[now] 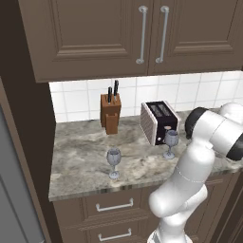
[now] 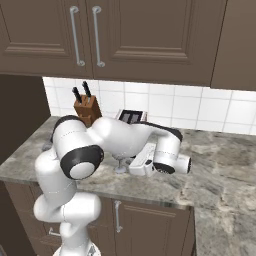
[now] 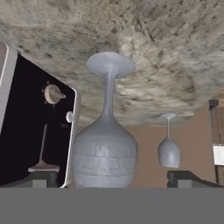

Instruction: Retrieve the wine glasses from the counter and place one next to each plate.

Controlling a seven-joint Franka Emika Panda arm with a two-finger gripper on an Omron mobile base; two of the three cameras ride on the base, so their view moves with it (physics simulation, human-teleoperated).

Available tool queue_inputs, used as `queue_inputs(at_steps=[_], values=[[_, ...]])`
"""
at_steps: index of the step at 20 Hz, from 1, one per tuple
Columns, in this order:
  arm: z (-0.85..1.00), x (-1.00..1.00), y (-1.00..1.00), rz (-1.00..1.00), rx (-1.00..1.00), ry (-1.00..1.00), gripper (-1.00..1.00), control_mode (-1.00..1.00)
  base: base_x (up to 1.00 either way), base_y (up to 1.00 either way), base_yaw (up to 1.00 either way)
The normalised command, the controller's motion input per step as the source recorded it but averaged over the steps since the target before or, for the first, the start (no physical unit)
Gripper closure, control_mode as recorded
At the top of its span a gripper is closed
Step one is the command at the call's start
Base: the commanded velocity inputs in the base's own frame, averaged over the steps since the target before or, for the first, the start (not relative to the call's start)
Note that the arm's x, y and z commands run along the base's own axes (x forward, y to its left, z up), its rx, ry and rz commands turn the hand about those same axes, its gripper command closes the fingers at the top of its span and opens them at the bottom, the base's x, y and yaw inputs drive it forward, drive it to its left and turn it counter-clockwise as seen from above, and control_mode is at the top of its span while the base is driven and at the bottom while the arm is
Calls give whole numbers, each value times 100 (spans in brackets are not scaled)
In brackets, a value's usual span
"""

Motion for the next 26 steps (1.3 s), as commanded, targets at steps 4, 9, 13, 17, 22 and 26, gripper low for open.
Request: queue_inputs(at_steps=[4, 9, 13, 17, 22, 26], values=[[-16, 0, 10, 0, 0, 4, -100, -100, 0, 0, 0], [-21, 5, 10, 0, 0, 5, -100, -100, 0, 0, 0], [-22, 12, 12, 0, 0, 5, -100, -100, 0, 0, 0], [-8, 0, 24, 0, 0, 10, -100, -100, 0, 0, 0], [-7, 0, 21, 0, 1, 17, -100, -100, 0, 0, 0], [0, 0, 17, 0, 3, 19, -100, -100, 0, 0, 0]])
